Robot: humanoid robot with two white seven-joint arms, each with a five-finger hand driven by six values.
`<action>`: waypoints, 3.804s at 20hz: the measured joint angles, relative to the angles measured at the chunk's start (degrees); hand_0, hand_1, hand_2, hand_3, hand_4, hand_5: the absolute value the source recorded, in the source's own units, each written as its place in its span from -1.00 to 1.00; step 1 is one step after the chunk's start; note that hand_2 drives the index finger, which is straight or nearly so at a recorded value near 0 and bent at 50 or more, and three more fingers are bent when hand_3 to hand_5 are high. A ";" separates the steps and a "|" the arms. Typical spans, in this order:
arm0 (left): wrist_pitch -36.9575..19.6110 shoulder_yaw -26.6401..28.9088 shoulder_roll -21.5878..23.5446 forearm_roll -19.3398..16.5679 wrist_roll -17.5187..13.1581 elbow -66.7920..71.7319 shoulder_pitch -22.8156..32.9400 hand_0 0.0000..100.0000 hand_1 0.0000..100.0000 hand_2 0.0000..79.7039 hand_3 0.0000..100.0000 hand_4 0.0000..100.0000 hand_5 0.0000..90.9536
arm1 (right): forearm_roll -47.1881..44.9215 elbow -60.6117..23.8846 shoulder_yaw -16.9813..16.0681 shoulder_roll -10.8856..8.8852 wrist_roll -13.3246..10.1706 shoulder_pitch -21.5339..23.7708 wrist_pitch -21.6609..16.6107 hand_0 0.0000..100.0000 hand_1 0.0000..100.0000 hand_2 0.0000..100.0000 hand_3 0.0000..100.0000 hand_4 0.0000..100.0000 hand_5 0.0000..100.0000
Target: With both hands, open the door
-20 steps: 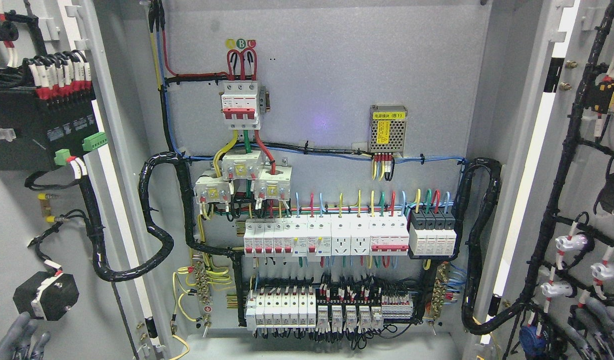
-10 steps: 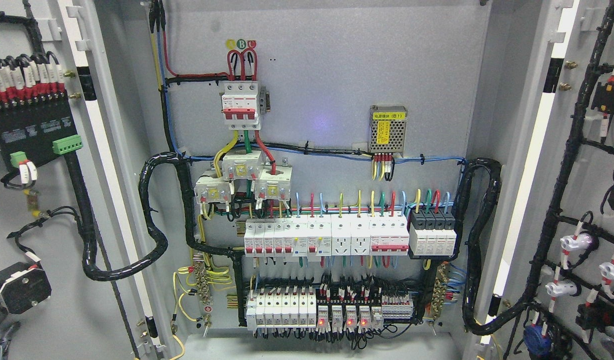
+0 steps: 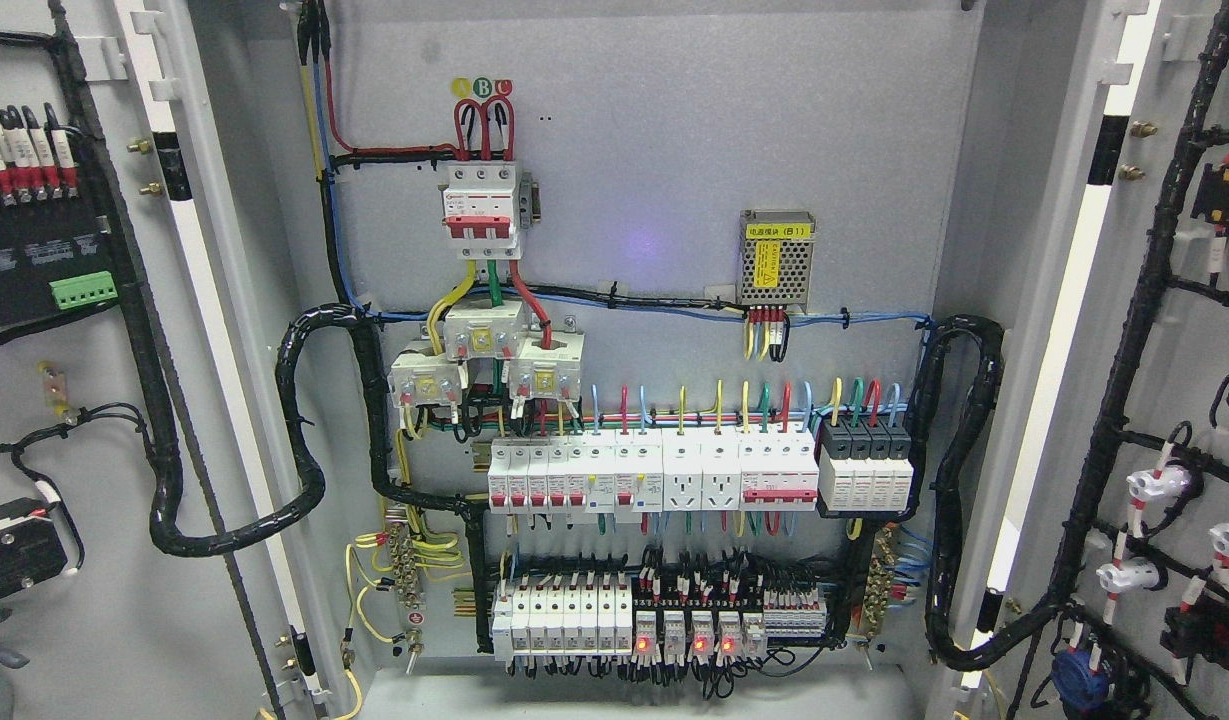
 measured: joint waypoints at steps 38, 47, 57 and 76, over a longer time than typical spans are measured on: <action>0.00 -10.46 -0.64 -1.87 0.71 -1.15 2.71 -0.76 0.11 -1.00 -1.00 -1.00 -1.00 | -0.23 0.61 -5.83 -0.30 -0.34 2.07 -0.03 -0.89 -0.72 -1.00 -1.00 -1.00 -1.00; 0.00 -16.73 -8.32 -9.76 0.77 -11.20 8.32 -0.76 0.11 -1.00 -1.00 -1.00 -1.00 | -0.81 -1.92 -4.25 -0.55 0.33 5.29 -2.20 -0.89 -0.72 -1.00 -1.00 -1.00 -1.00; 0.00 -23.46 -16.24 -18.13 0.44 -15.24 14.32 -0.76 0.11 -1.00 -1.00 -1.00 -1.00 | -0.11 -1.81 5.67 -3.62 0.52 8.39 -3.76 -0.89 -0.72 -1.00 -1.00 -1.00 -1.00; 0.00 -23.40 -23.88 -24.80 0.18 36.18 10.45 -0.76 0.11 -1.00 -1.00 -1.00 -1.00 | 11.28 31.97 32.12 -2.51 0.54 8.07 -3.73 -0.89 -0.71 -1.00 -1.00 -1.00 -1.00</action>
